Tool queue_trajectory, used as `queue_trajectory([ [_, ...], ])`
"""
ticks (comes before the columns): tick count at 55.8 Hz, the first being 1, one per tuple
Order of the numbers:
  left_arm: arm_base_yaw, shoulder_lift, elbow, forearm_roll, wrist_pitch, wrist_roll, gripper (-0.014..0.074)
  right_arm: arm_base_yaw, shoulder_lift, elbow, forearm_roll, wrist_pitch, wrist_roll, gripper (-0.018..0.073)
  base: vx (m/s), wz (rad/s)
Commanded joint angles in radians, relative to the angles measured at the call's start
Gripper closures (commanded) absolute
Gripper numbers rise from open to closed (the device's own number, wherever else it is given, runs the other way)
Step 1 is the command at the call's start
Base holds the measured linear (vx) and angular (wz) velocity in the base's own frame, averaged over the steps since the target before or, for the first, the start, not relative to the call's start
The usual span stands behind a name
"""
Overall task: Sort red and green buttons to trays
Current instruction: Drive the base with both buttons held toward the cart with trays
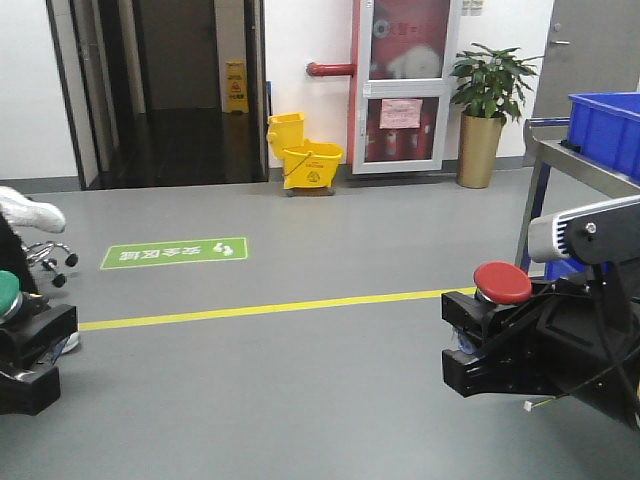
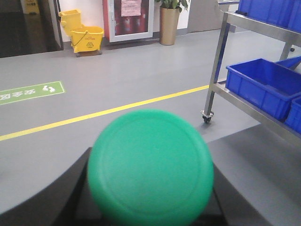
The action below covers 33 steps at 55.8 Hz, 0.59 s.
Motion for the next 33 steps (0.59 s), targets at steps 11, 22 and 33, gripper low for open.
queue_trajectory([
  [11,-0.008,-0.008,-0.031,-0.006,-0.094,-0.008,0.0594,-0.002,-0.023,-0.030,-0.015,-0.055,-0.002,0.0548,0.43,-0.19],
  [22,-0.008,-0.008,-0.031,-0.006,-0.094,-0.008,0.0594,-0.002,-0.023,-0.030,-0.015,-0.055,-0.002,0.0548,0.40,-0.25],
  [33,-0.008,-0.008,-0.031,-0.006,-0.094,-0.008,0.0594,-0.002,-0.023,-0.030,-0.015,-0.055,-0.002,0.0548,0.39,-0.27],
])
